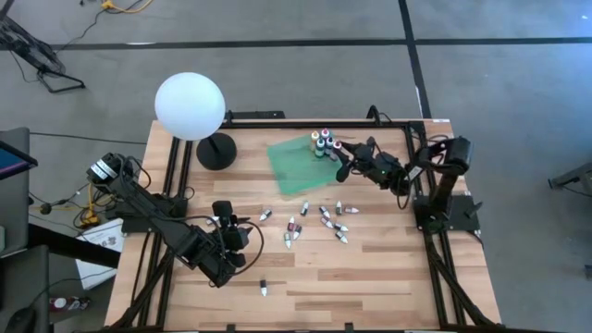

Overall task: Pick & Place food coloring
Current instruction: Put the red food coloring bottle into the green bin

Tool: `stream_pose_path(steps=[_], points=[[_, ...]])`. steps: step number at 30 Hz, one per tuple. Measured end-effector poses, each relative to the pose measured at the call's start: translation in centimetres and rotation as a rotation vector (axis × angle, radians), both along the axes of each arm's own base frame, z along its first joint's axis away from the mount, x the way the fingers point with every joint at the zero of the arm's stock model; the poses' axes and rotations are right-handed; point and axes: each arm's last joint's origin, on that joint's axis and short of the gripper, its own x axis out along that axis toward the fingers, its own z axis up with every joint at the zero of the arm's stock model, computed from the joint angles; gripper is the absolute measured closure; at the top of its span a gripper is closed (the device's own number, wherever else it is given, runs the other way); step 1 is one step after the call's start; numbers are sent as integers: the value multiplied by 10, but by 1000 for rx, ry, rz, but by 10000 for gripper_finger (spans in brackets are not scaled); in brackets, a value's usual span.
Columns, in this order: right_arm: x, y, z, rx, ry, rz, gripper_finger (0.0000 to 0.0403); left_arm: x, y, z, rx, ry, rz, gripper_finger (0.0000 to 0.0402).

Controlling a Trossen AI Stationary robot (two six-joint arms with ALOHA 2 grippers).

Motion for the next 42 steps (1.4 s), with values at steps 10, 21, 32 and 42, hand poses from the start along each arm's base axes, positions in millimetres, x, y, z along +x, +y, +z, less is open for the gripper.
stream_pose_path(steps=[10, 21, 32, 42], points=[[12, -7, -7, 1, 20, -7, 284, 0, 0, 0, 0, 0, 0, 268], [10, -9, -9, 9, 38, -16, 284, 0, 0, 0, 1, 0, 0, 268], [10, -9, -10, 14, 51, -42, 236, 0, 0, 0, 1, -1, 0, 268], [9, -9, -10, 13, 50, -42, 175, 0, 0, 0, 1, -1, 1, 268]])
